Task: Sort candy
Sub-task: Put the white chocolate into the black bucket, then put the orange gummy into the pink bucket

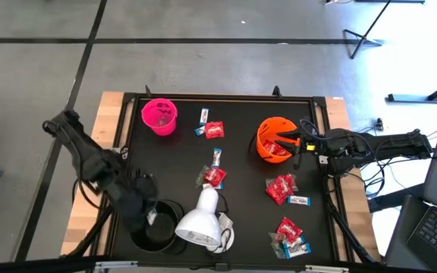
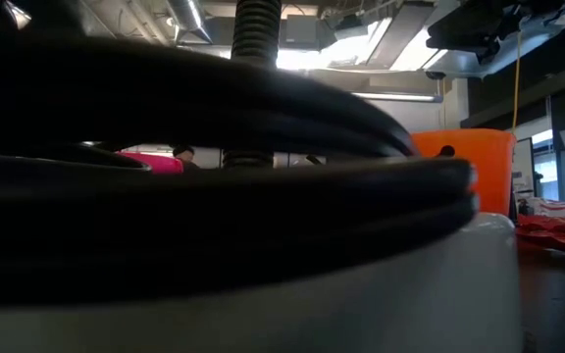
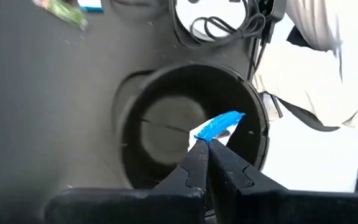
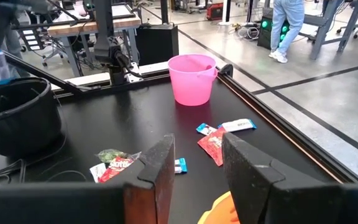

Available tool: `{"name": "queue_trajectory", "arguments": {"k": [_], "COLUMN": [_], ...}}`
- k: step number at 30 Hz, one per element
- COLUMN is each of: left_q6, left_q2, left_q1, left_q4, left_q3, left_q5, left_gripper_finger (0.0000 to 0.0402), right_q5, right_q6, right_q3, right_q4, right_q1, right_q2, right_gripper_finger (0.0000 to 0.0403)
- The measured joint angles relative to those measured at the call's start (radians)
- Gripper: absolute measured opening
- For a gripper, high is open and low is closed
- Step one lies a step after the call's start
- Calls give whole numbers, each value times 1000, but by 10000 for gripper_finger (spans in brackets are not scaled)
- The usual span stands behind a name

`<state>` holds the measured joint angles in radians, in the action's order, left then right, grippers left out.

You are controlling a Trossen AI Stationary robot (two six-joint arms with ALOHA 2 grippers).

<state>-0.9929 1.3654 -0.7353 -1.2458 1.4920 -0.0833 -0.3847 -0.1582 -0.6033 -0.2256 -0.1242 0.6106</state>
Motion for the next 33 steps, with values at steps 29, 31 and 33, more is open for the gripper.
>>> {"name": "queue_trajectory", "arguments": {"k": [29, 31, 33], "left_q6": [394, 463, 534], "left_q2": [-120, -156, -187], "left_q1": [76, 108, 143], "left_q4": [-63, -42, -11], "left_q3": [-1, -1, -1], "left_q5": [-444, -457, -460], "left_gripper_finger": [131, 131, 131], "right_q5": [11, 11, 11], "right_q6": [-54, -61, -71], "right_q3": [0, 0, 0], "right_q4": [0, -1, 0], "right_q1": [0, 0, 0], "right_q2": [0, 0, 0], "right_gripper_finger": [131, 131, 131]}}
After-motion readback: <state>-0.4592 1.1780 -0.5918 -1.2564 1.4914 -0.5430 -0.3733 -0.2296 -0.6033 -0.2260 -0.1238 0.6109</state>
